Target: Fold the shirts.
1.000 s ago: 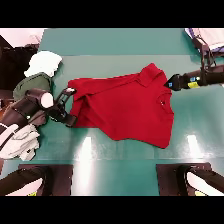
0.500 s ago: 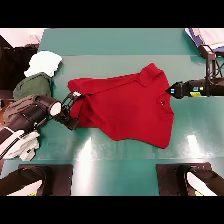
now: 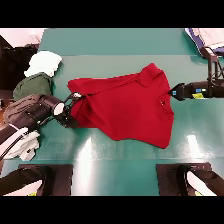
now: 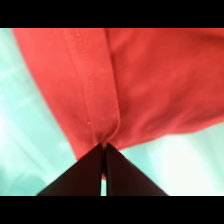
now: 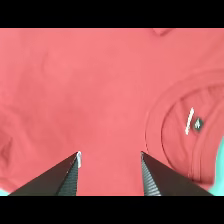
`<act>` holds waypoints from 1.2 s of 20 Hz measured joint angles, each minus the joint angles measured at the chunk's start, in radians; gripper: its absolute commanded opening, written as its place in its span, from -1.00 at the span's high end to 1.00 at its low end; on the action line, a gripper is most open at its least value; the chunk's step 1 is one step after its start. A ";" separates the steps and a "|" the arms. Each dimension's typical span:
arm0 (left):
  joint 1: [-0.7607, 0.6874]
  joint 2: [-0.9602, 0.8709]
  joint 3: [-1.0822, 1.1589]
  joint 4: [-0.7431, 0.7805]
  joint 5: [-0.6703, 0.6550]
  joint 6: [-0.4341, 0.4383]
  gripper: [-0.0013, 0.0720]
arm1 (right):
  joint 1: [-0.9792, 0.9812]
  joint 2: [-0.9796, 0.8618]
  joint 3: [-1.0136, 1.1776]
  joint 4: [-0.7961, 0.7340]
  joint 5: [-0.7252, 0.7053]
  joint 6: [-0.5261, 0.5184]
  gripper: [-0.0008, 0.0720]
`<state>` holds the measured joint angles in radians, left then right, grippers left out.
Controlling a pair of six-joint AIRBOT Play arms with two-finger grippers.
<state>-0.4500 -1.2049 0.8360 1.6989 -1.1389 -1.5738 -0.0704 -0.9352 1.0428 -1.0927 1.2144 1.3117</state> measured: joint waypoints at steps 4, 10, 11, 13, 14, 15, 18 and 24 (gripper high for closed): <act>0.052 0.103 0.038 0.016 -0.037 -0.038 0.90 | -0.140 0.023 -0.084 0.000 0.130 0.006 -0.21; 0.173 0.231 0.050 -0.096 -0.034 -0.070 0.90 | -0.406 0.105 -0.426 0.000 0.203 0.009 -0.21; 0.182 0.238 0.050 -0.120 -0.024 -0.071 0.90 | -0.424 0.113 -0.477 0.000 0.202 0.009 -0.21; 0.192 0.246 0.051 -0.161 -0.008 -0.074 0.90 | -0.444 0.119 -0.545 0.010 0.201 0.009 -0.21; 0.195 0.249 0.051 -0.176 0.002 -0.074 0.90 | -0.446 0.117 -0.562 0.021 0.200 0.009 -0.21; 0.197 0.251 0.051 -0.191 0.007 -0.075 0.90 | -0.443 0.110 -0.570 0.030 0.201 0.010 -0.21; 0.201 0.254 0.051 -0.218 0.019 -0.075 0.90 | -0.399 0.060 -0.573 0.039 0.200 0.024 -0.20; 0.203 0.256 0.051 -0.237 0.021 -0.076 0.90 | -0.255 -0.083 -0.572 0.042 0.169 0.085 -0.19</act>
<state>-0.2474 -0.9493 0.8867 1.4624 -1.1175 -1.6501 -0.3256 -1.0180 0.4709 -1.0508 1.3830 1.3968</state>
